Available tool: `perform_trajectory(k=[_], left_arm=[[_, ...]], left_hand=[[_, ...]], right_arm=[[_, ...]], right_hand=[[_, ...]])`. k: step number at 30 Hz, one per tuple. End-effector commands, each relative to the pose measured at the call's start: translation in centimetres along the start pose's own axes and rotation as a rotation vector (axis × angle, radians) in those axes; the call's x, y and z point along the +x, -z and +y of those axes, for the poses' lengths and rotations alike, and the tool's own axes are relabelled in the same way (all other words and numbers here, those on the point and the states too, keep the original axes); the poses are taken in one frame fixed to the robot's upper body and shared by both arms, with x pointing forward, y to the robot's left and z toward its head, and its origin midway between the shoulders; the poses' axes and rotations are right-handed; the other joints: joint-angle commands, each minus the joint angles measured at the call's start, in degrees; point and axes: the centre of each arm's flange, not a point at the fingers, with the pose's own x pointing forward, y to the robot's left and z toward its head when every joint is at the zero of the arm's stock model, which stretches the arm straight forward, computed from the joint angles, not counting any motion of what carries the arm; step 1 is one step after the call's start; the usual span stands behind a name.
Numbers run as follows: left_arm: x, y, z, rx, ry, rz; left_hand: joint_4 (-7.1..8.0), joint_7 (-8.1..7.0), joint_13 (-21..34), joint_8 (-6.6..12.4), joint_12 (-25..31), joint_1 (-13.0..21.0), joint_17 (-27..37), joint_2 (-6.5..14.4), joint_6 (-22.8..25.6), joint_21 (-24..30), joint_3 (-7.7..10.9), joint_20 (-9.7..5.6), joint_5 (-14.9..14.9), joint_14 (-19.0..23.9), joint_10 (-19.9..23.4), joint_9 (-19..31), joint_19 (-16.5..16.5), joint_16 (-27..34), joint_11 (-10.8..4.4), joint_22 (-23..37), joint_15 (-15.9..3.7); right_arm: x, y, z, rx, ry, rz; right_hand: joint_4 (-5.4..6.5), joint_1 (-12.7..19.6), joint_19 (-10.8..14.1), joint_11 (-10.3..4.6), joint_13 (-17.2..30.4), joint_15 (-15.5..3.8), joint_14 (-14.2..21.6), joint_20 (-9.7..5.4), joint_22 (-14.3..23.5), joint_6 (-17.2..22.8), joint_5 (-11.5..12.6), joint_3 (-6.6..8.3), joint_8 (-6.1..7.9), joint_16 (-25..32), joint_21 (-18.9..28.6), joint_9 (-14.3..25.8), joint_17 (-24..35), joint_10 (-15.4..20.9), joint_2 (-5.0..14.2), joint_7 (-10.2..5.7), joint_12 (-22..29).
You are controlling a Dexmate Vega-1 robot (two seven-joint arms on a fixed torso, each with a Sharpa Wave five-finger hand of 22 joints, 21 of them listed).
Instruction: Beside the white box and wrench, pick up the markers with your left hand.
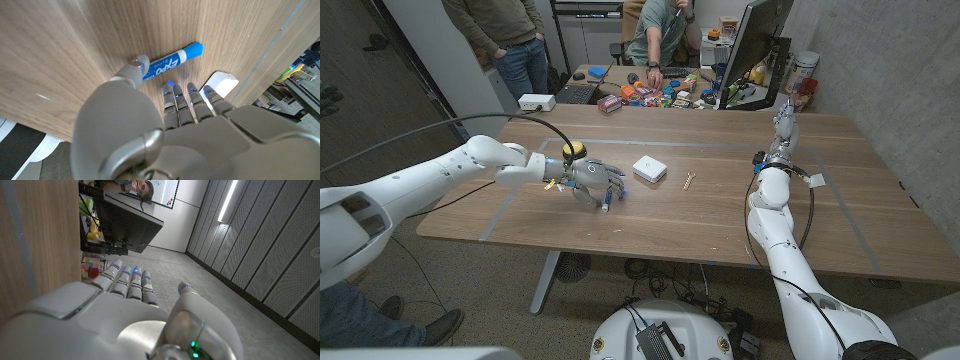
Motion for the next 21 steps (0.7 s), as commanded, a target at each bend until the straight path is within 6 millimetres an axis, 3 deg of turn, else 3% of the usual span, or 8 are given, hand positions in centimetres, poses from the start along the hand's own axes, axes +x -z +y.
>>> perform_trajectory(k=[1, 13, 21], left_arm=[[-0.23, -0.69, 0.08, -0.014, -0.085, 0.025], [-0.33, -0.71, 0.14, -0.017, -0.177, 0.056], [-0.17, -0.8, 0.23, -0.017, -0.186, 0.061]], left_hand=[[-0.01, -0.94, -0.07, 0.99, 0.62, 1.07, 0.24, -0.17, 25.82, 0.3, 0.87, -0.24, -0.25, 2.02, 5.07, -0.16, 0.87, 0.77, -3.68, 0.24, -1.28], [0.26, -0.44, -0.42, 1.88, 1.89, 2.16, 0.66, 0.61, 34.01, 0.67, 2.47, -0.24, -1.07, 7.52, 10.97, -0.6, 2.67, 2.46, -5.06, 0.31, -3.16], [0.43, -1.03, -0.4, 1.23, 1.7, 2.32, 0.81, 1.05, 34.22, 0.79, 3.12, -0.28, -1.6, 7.99, 11.27, -0.65, 3.26, 2.49, -4.69, 0.35, -3.01]], right_arm=[[0.08, -0.17, 0.09, 0.002, -0.005, -0.006], [0.14, -0.28, 0.03, 0.003, -0.009, -0.018], [0.0, -0.04, -0.34, 0.007, -0.001, -0.012]], right_hand=[[-0.1, -0.56, -0.33, 0.2, 0.11, 0.34, 0.21, 0.14, 0.24, -0.12, 0.51, -0.3, 0.25, 0.18, 0.12, 0.31, 0.21, 0.02, 0.01, 0.13, 0.08], [-0.14, -0.62, -0.55, 0.33, 0.11, 0.38, 0.22, 0.19, 0.24, -0.16, 0.53, -0.41, 0.25, 0.18, 0.09, 0.31, 0.2, 0.06, -0.12, 0.13, 0.12], [-0.16, -0.69, -0.65, 0.36, 0.11, 0.38, 0.34, 0.24, 0.23, -0.18, 0.55, -0.51, 0.26, 0.23, 0.09, 0.31, 0.19, 0.07, -0.22, 0.11, 0.14]])
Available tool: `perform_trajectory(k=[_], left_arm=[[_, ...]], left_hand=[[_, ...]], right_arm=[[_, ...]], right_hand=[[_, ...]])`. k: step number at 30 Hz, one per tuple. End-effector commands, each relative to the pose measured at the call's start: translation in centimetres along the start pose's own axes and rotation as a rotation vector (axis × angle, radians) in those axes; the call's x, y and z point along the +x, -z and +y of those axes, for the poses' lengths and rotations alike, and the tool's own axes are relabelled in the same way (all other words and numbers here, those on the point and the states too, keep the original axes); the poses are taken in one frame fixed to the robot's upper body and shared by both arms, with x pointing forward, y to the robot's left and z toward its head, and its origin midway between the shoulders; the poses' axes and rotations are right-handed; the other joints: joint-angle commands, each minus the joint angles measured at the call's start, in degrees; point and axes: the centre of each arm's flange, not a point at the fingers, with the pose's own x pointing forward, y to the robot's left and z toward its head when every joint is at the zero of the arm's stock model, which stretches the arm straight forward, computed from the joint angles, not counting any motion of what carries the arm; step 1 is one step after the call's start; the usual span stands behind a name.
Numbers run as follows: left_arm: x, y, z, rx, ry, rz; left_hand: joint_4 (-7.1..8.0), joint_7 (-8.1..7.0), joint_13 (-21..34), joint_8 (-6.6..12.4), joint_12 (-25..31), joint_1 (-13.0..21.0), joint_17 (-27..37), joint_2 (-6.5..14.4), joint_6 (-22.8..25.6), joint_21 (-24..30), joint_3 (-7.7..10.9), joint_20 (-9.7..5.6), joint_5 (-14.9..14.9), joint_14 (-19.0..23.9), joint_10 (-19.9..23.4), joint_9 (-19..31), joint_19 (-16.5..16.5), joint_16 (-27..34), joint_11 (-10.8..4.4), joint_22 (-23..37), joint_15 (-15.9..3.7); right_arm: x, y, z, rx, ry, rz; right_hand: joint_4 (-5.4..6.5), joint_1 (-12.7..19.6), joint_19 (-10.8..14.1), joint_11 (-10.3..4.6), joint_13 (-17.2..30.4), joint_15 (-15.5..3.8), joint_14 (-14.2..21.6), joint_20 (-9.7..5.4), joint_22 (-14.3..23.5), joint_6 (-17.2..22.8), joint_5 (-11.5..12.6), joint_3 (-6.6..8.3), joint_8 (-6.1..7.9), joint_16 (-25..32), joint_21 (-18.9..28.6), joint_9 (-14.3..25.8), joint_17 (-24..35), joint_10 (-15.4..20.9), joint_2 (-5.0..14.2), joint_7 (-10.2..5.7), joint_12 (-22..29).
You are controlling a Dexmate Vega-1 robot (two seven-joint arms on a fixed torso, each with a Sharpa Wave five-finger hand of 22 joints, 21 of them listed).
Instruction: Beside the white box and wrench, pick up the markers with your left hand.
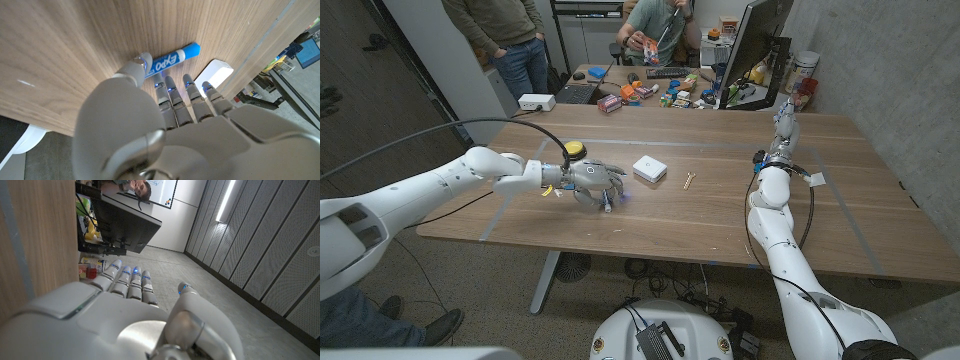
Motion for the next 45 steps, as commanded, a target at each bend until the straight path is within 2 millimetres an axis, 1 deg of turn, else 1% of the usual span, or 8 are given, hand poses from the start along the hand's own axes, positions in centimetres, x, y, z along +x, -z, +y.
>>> perform_trajectory(k=[1, 8, 12, 14, 24, 27, 36, 45], left_arm=[[0.2, 0.0, 0.3, 0.001, -0.054, 0.023], [0.6, -0.2, 0.2, -0.014, -0.069, 0.036], [0.7, -0.3, 0.0, -0.027, -0.102, 0.05], [0.7, -0.3, 0.0, -0.029, -0.112, 0.059], [1.0, -0.1, 0.6, -0.038, -0.095, 0.084], [0.9, 0.4, 1.2, -0.042, -0.074, 0.092], [-0.1, 2.7, 3.9, -0.03, -0.074, 0.127], [-0.9, 3.8, 6.7, 0.015, -0.086, 0.134]], left_hand=[[0.09, -1.21, 0.04, -0.14, -0.07, 0.27, 0.28, 1.1, 6.38, 0.17, 0.75, -0.2, -0.25, 0.35, -0.02, 0.17, 0.51, 0.21, 0.26, 0.35, -2.86], [0.08, -0.35, 0.0, -0.21, -0.12, 0.21, 0.33, 0.93, 7.59, 0.06, 1.03, -0.06, -0.67, 0.57, 0.53, 0.17, 0.48, 0.14, 0.11, 0.35, -2.95], [0.2, -1.02, -0.07, 1.29, 0.37, 0.11, 0.41, 0.92, 14.14, 0.09, 1.68, 0.2, -1.77, 2.25, 3.33, 0.38, 1.1, 0.39, -0.32, 0.36, -3.03], [0.41, -0.69, -0.13, 1.93, 0.55, -0.14, 0.46, 1.12, 16.82, 0.16, 2.01, 0.35, -2.28, 3.23, 4.51, 0.42, 1.53, 0.6, -0.34, 0.37, -3.29], [0.68, 0.99, -0.36, 2.92, 0.01, -0.85, 0.5, 1.01, 20.28, -0.01, 2.34, 0.47, -2.91, 2.77, 4.62, 0.65, 1.51, 0.14, -0.15, 0.37, -3.24], [0.72, 1.99, -0.35, 3.42, -0.32, -0.93, 0.56, 1.15, 20.75, -0.12, 2.66, 0.65, -3.05, 2.47, 4.24, 1.25, 1.33, -0.07, 0.04, 0.39, -3.0], [0.82, 1.98, -0.42, 4.52, -0.65, -1.27, 0.64, 1.23, 21.73, -0.22, 3.09, 0.75, -3.32, 2.06, 4.31, 2.18, 1.2, -0.37, 0.1, 0.39, -2.92], [0.87, 1.86, -0.54, 5.05, -1.0, -1.61, 0.69, 1.24, 21.32, -0.25, 3.48, 0.82, -3.53, 2.14, 4.3, 2.92, 1.22, -0.47, 0.24, 0.4, -2.67]], right_arm=[[-0.1, 0.2, -0.5, 0.003, 0.008, 0.002], [-0.1, 0.2, -0.8, 0.0, 0.01, 0.0], [-0.1, 0.1, -0.9, -0.004, 0.011, -0.002], [-0.2, 0.1, -1.0, -0.007, 0.011, -0.002], [-0.1, -0.3, -0.8, -0.006, 0.006, -0.007], [0.0, -0.5, -0.6, -0.005, 0.001, -0.012], [0.2, -1.2, -0.1, -0.003, -0.012, -0.028], [0.6, -2.0, 0.5, -0.007, -0.024, -0.044]], right_hand=[[0.07, -0.47, -0.04, 0.3, 0.11, 0.14, 0.11, 0.01, 0.24, -0.17, 0.55, -0.28, 0.27, 0.22, 0.1, 0.31, 0.18, 0.14, -0.01, 0.09, 0.14], [0.04, -0.53, -0.21, 0.29, 0.12, 0.2, 0.07, 0.12, 0.24, -0.24, 0.58, -0.38, 0.26, 0.2, 0.07, 0.31, 0.17, 0.11, -0.1, -0.02, 0.14], [0.03, -0.57, -0.32, 0.41, 0.12, 0.24, 0.08, 0.1, 0.23, -0.27, 0.6, -0.42, 0.26, 0.2, 0.05, 0.31, 0.17, 0.1, -0.11, -0.03, 0.14], [0.03, -0.58, -0.32, 0.42, 0.12, 0.23, 0.05, 0.06, 0.23, -0.27, 0.6, -0.43, 0.26, 0.19, 0.07, 0.32, 0.17, 0.06, -0.11, -0.05, 0.13], [0.01, -0.63, -0.53, 0.49, 0.12, 0.25, 0.01, 0.05, 0.23, -0.32, 0.64, -0.49, 0.26, 0.18, 0.03, 0.32, 0.17, 0.02, -0.11, 0.04, 0.13], [0.0, -0.65, -0.55, 0.48, 0.13, 0.22, 0.01, -0.51, 0.23, -0.3, 0.66, -0.52, 0.27, 0.18, 0.05, 0.32, 0.17, 0.01, -0.09, 0.04, 0.14], [-0.03, -0.67, -0.32, 0.51, 0.13, -0.01, 0.07, -0.84, 0.23, -0.28, 0.69, -0.55, 0.29, 0.21, 0.18, 0.31, 0.17, 0.11, -0.07, 0.12, 0.19], [-0.08, -0.7, -0.29, 0.54, 0.13, 0.03, 0.23, -0.86, 0.22, -0.2, 0.72, -0.62, 0.34, 0.26, 0.22, 0.31, 0.16, 0.2, -0.12, 0.05, 0.23]])
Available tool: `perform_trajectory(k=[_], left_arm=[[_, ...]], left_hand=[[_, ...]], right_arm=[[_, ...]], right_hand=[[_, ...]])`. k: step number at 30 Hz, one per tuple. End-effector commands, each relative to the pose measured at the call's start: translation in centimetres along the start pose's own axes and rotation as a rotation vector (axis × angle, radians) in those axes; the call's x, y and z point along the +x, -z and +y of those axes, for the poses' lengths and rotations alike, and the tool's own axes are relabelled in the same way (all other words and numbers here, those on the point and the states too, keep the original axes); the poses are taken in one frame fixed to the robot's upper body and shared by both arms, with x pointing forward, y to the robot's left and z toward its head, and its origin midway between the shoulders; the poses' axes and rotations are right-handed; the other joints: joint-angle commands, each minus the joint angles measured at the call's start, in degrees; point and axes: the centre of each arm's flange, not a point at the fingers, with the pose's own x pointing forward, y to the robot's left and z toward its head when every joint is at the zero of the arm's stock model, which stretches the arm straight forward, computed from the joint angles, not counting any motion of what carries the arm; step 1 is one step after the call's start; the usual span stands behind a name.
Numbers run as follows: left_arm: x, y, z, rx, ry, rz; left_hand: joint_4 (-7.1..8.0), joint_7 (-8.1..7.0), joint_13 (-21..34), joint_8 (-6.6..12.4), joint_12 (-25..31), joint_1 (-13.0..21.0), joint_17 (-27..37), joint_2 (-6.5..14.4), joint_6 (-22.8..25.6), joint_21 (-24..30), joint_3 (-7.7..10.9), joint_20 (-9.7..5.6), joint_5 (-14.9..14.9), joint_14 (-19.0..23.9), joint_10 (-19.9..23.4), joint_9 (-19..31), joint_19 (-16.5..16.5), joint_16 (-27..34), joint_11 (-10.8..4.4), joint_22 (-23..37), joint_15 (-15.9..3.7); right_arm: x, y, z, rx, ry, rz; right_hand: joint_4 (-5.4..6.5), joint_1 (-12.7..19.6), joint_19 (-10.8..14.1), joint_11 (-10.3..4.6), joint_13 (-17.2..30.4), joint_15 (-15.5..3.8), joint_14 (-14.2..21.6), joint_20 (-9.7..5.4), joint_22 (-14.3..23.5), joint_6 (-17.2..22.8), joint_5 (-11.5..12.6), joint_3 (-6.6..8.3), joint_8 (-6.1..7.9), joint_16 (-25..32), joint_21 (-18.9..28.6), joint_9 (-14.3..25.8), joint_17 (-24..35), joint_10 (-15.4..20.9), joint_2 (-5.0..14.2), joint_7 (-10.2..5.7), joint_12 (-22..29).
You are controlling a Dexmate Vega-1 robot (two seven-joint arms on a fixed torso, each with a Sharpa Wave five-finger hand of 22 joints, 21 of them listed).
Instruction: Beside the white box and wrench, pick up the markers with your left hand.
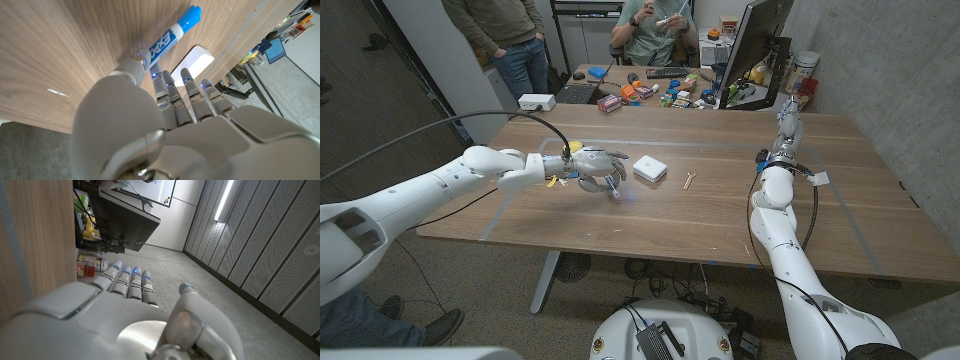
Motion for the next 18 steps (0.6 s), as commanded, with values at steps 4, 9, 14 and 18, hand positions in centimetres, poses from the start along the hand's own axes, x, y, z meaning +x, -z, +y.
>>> perform_trajectory(k=[4, 9, 14, 18], left_arm=[[-0.9, 2.2, 5.2, 0.054, -0.031, 0.025], [-1.2, 2.7, 6.8, 0.073, -0.051, 0.035], [-1.8, 3.3, 8.5, 0.077, -0.069, 0.062], [-2.3, 3.7, 10.1, 0.088, -0.096, 0.073]], left_hand=[[1.74, 2.3, -0.1, 5.2, -0.2, -0.66, 0.17, -0.06, 20.6, -0.02, 2.29, 0.42, -0.44, -0.33, 0.61, 3.33, -0.03, -0.22, 0.06, 0.1, -2.27], [1.69, 2.25, -0.14, 5.53, -0.36, -0.79, 0.18, -0.13, 20.48, -0.03, 2.52, 0.44, -0.52, -0.28, 0.65, 3.69, 0.0, -0.29, 0.15, 0.11, -2.23], [1.65, 2.24, -0.2, 5.85, -0.37, -0.91, 0.17, -0.22, 20.67, -0.02, 2.69, 0.1, -0.57, 0.09, 1.0, 3.9, 0.06, -0.22, 0.09, 0.11, -2.33], [1.63, 2.22, -0.25, 6.07, -0.41, -1.06, 0.17, -0.3, 20.73, 0.0, 2.83, -0.02, -0.61, 0.23, 1.22, 4.04, 0.14, -0.23, 0.32, 0.11, -2.35]], right_arm=[[0.6, -1.2, 1.2, -0.004, -0.023, -0.022], [0.8, -1.7, 1.6, -0.012, -0.028, -0.032], [1.0, -2.1, 2.0, -0.016, -0.029, -0.047], [1.1, -2.5, 2.4, -0.019, -0.032, -0.055]], right_hand=[[-0.09, -0.5, 0.07, 0.23, 0.13, 0.02, 0.32, -0.44, 0.22, -0.14, 0.28, -0.19, 0.36, 0.29, 0.22, 0.31, 0.14, 0.34, 0.1, 0.01, 0.31], [-0.11, -0.53, -0.02, 0.26, 0.13, 0.08, 0.3, -0.44, 0.22, -0.07, 0.3, -0.23, 0.39, 0.27, 0.21, 0.31, 0.14, 0.58, 0.09, 0.0, 0.4], [-0.15, -0.56, -0.15, 0.21, 0.13, -0.32, 0.6, -0.44, 0.22, 0.38, 0.33, -0.3, 0.55, 0.37, 0.19, 0.3, 0.12, 0.89, 0.07, -0.27, 0.51], [-0.27, -0.51, -0.19, -0.06, 0.12, -0.77, 0.92, -0.52, 0.22, 1.1, 0.36, -0.35, 0.79, 0.44, 0.21, 0.29, 0.07, 1.3, 0.0, -0.35, 0.64]])
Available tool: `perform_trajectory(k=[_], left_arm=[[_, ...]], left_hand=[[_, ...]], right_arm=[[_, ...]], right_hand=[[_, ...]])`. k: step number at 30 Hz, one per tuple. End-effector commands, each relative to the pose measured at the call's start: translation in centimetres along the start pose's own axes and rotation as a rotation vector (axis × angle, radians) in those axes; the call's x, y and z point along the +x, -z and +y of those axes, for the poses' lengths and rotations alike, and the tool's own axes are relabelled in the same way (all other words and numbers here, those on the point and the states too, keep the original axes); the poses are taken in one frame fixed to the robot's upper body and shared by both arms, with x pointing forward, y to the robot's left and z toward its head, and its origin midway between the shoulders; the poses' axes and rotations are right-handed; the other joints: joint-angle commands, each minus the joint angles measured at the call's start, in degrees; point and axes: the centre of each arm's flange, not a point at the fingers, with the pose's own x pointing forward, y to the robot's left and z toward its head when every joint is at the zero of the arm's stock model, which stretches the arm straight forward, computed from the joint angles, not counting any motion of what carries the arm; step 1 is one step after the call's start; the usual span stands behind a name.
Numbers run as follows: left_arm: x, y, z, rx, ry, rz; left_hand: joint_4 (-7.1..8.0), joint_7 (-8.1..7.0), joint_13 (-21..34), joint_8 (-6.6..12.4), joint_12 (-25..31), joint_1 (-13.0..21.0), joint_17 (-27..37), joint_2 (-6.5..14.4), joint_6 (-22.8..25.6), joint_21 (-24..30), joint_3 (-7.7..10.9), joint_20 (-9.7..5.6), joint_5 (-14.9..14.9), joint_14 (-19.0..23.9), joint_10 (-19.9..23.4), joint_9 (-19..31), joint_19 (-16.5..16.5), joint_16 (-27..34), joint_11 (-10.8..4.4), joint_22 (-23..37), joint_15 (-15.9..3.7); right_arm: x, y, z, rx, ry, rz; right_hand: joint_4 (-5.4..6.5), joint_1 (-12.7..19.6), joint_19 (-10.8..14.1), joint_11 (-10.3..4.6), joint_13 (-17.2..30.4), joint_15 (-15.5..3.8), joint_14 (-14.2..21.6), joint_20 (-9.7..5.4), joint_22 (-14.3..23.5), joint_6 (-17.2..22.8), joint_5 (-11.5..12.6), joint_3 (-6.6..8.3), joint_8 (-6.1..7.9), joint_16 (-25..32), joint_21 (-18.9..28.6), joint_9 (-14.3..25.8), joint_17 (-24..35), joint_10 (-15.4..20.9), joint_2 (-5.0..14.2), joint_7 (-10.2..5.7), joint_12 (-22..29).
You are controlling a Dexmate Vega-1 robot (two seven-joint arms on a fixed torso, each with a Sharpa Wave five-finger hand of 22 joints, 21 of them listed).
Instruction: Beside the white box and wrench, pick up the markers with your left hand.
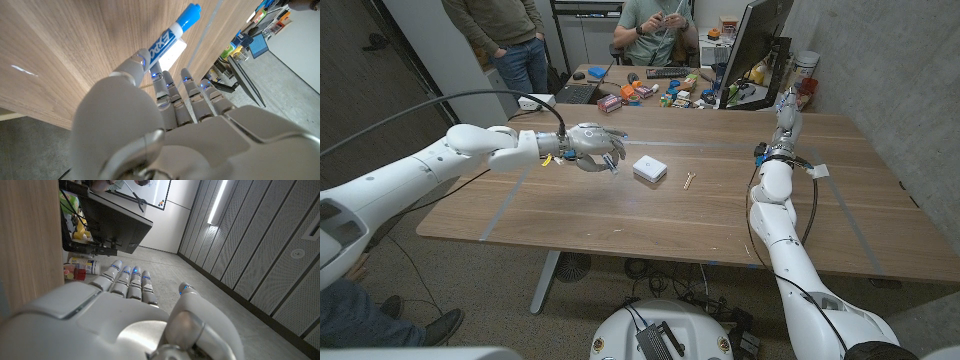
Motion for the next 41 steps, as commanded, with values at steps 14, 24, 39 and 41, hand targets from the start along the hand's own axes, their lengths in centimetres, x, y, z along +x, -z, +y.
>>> perform_trajectory(k=[14, 24, 39, 41], left_arm=[[-2.4, 3.7, 7.6, 0.043, -0.065, 0.077], [-3.2, 6.0, 11.8, 0.078, -0.08, 0.107], [-3.2, 7.4, 15.4, 0.159, -0.194, 0.142], [-3.0, 7.3, 15.3, 0.163, -0.193, 0.138]], left_hand=[[1.35, 2.07, -0.05, 6.68, -0.71, -0.74, 0.19, 0.12, 20.2, -0.04, 2.35, -0.05, -0.1, 0.4, 1.05, 4.67, 0.11, -0.4, -0.02, 0.14, -2.13], [1.49, 1.63, 0.0, 7.03, -1.11, -1.33, 0.23, 0.2, 19.72, -0.15, 2.83, -0.14, -0.21, 0.38, 0.73, 4.99, -0.14, -0.57, 0.04, 0.16, -1.95], [1.61, 1.15, 0.06, 7.3, -1.27, -2.03, 0.29, 0.23, 19.71, -0.16, 3.33, -0.22, -0.37, 0.41, 1.06, 4.78, -0.21, -0.73, 0.02, 0.16, -2.02], [1.6, 1.07, 0.06, 7.4, -1.3, -2.1, 0.29, 0.21, 19.7, -0.18, 3.41, -0.26, -0.38, 0.44, 1.11, 4.86, -0.27, -0.75, -0.03, 0.16, -2.06]], right_arm=[[0.0, -1.9, 1.9, -0.027, -0.022, -0.029], [-0.8, -1.7, 2.7, -0.024, -0.031, -0.018], [-0.7, -2.2, 2.8, -0.035, -0.045, -0.021], [-0.6, -2.2, 2.8, -0.036, -0.047, -0.021]], right_hand=[[-0.17, -0.58, 0.13, -0.16, 0.11, -0.52, 0.78, -0.45, 0.22, 1.21, 0.39, -0.33, 0.37, 0.44, 0.27, 0.29, 0.04, 0.93, -0.05, -0.05, 0.3], [-0.2, -0.65, 0.2, -0.21, 0.1, -0.49, 0.89, -0.74, 0.23, 1.32, 0.41, -0.42, 0.33, 0.44, 0.34, 0.28, 0.03, 0.99, -0.04, -0.12, 0.27], [-0.26, -0.66, 0.36, -0.29, 0.09, -0.63, 1.13, -1.28, 0.23, 1.55, 0.45, -0.49, 0.32, 0.46, 0.43, 0.28, 0.0, 1.21, 0.0, -0.06, 0.3], [-0.27, -0.67, 0.37, -0.29, 0.09, -0.61, 1.16, -1.3, 0.23, 1.55, 0.46, -0.49, 0.31, 0.46, 0.44, 0.28, 0.0, 1.21, 0.01, -0.06, 0.29]])
